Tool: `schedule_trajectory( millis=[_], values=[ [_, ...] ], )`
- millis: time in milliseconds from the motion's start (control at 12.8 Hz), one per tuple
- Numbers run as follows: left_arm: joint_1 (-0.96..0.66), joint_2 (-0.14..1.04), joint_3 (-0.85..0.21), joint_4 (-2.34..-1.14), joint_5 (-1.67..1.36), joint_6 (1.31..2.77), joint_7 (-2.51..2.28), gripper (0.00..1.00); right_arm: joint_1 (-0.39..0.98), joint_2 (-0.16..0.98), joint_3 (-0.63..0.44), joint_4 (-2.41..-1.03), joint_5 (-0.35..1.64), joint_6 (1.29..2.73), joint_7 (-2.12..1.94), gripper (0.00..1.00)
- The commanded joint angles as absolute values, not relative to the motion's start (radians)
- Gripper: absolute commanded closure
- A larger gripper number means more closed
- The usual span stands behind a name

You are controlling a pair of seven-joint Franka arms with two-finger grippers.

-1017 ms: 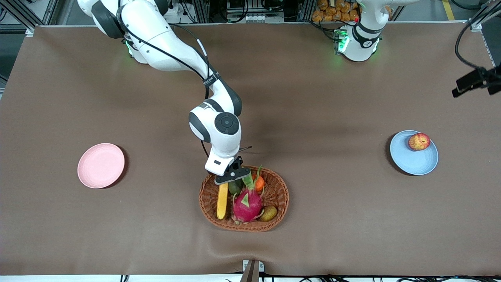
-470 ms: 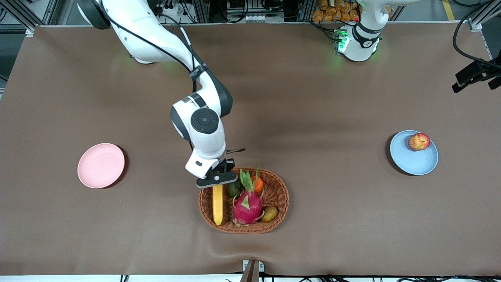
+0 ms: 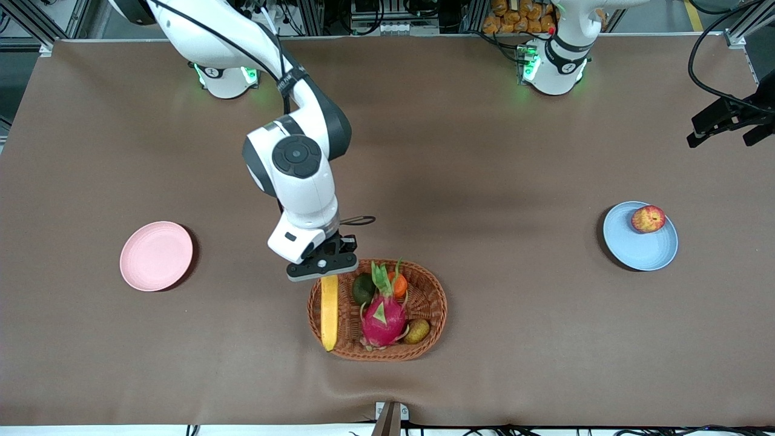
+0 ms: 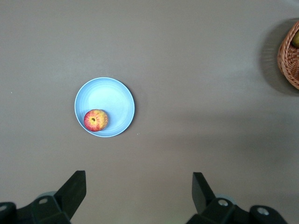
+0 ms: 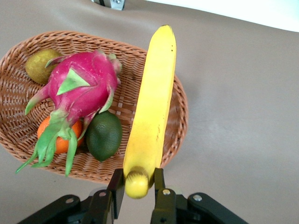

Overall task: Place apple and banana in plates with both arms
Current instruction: 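Lift the banana and carry it to the pink plate with the right gripper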

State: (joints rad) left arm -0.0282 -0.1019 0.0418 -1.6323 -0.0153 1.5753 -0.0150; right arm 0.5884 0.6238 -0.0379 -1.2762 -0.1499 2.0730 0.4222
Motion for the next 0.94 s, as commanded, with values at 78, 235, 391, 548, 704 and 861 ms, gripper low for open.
schedule_trajectory(
  millis=[78, 235, 391, 548, 704, 861],
  values=[
    [-0.023, -0.107, 0.035, -1.625, -0.025, 1.578, 0.001, 0.00, 0.488, 0.534, -0.043, -1.304, -0.144, 1.970, 0.417, 1.00],
    [-0.023, -0.107, 0.043, -1.626, -0.026, 1.580, -0.001, 0.00, 0.428, 0.497, -0.043, -1.313, -0.141, 1.881, 0.382, 1.00],
    [-0.026, -0.109, 0.037, -1.624, -0.023, 1.578, -0.005, 0.00, 0.361, 0.453, -0.043, -1.357, -0.140, 1.823, 0.377, 1.00],
    [-0.025, -0.109, 0.037, -1.624, -0.025, 1.580, -0.008, 0.00, 0.293, 0.387, -0.043, -1.466, -0.138, 1.822, 0.355, 1.00],
    [-0.025, -0.106, 0.038, -1.625, -0.023, 1.578, -0.002, 0.00, 0.208, 0.319, -0.043, -1.579, -0.138, 1.828, 0.296, 1.00],
    [-0.015, -0.098, 0.035, -1.609, -0.023, 1.578, 0.006, 0.00, 0.131, 0.276, -0.043, -1.664, -0.137, 1.829, 0.259, 1.00]
  ],
)
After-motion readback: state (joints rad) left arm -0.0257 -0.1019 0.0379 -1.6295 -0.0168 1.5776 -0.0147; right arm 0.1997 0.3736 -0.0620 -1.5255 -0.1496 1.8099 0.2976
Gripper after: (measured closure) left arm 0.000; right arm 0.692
